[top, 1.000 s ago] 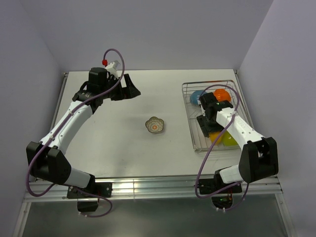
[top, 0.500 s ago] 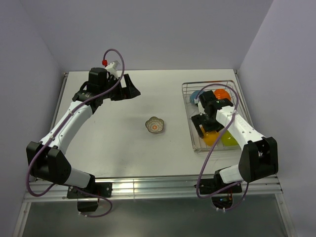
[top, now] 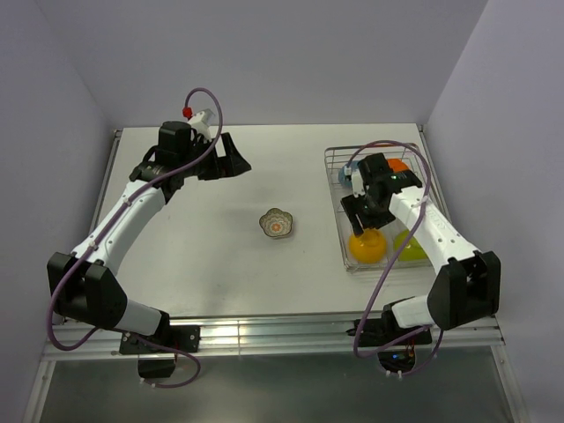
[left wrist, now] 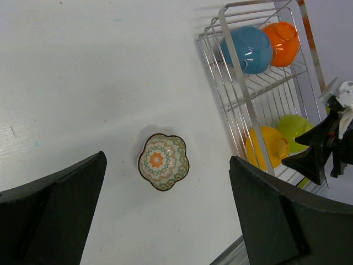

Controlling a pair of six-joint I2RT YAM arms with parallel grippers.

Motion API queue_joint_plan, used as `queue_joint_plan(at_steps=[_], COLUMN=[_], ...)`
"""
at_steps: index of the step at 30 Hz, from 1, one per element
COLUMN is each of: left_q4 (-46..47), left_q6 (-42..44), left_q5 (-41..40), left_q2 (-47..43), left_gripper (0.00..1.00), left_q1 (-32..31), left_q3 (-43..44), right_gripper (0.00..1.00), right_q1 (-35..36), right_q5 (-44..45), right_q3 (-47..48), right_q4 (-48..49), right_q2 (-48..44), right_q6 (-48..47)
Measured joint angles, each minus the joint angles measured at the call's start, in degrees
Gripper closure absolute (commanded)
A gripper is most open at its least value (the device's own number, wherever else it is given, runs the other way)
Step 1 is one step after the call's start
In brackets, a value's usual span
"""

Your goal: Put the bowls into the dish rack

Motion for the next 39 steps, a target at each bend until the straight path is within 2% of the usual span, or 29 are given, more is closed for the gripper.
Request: queue_joint_plan(at_steps=[1,3,4,6,7,8,16,28,39], left_q4=[0.2,0.1,0.1,0.1,0.2,0.1,0.1,0.1,0.1], left_q6=[0.1,0.4,0.5,0.9,1.0,1.1,1.9,2.3,2.3], left_q5=[0.1,0.5,0.6,1.0,1.0,1.2,1.4,1.4,1.4], left_q2=[0.0,0.0,0.0,0.0,0.0,0.0,0.0,0.0,0.0], left_gripper=[0.01,0.01,0.0,0.0,0.01,0.01,0.01,0.01,0.01], left_q1=[0.0,0.0,0.0,0.0,0.0,0.0,0.1,0.1,0.1], left_q3=[-0.2,-0.5,-0.7,-0.8,-0.9,-1.0,-1.2,-1.4,-1.8], right_gripper=[0.42,0.52,0.62,0.76,0.91,1.0,1.0,1.0,1.0], right_q1=[0.0,-0.6,-1.0,-2.7,-3.9,-5.2,-11.2,-11.3,-11.3], right_q5=[-0.4,-1.2,-1.7,-2.8,-3.4,-3.5,-2.7,-1.0,-3.9], right_q3=[0.4,1.6,2.3,3.7,4.3,4.7,5.0,-0.2,-1.5], right_q4=[0.0,0.1,0.2,0.4,0.7,1.0,3.9,7.6,6.9], right_q2=[-0.4,-1.1,-1.4,-1.6,-1.6,-1.6,1.9,8.1,8.8], right_q6=[-0.1,-0.3,-0.2,-0.2,-0.1,-0.3,0.0,-2.0,-4.7])
